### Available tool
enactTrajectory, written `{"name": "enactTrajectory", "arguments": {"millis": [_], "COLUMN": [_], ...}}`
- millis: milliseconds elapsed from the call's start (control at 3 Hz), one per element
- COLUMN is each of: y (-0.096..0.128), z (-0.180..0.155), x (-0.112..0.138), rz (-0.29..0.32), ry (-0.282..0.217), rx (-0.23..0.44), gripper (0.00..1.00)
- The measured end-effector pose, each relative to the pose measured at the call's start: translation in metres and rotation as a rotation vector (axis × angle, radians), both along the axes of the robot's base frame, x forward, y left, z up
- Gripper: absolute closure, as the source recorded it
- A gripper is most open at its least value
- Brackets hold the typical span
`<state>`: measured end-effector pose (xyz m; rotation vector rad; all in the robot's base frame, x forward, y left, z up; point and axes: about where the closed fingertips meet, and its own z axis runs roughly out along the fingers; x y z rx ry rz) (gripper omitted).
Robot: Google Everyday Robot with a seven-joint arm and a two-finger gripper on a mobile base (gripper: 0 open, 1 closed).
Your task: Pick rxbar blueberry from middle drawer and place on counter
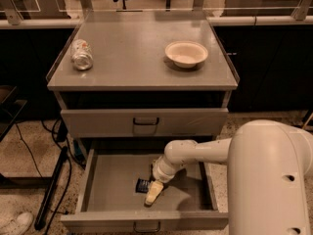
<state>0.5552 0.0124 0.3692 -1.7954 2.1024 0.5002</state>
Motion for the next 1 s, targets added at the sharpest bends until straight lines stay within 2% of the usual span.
{"name": "enactTrajectory", "arguments": {"millis": [1000], "y": [0.000], "z": [-0.026], "x": [-0.003], "rz": [-0.060], "ry": [0.016], "rx": [0.014], "gripper": [0.00]}}
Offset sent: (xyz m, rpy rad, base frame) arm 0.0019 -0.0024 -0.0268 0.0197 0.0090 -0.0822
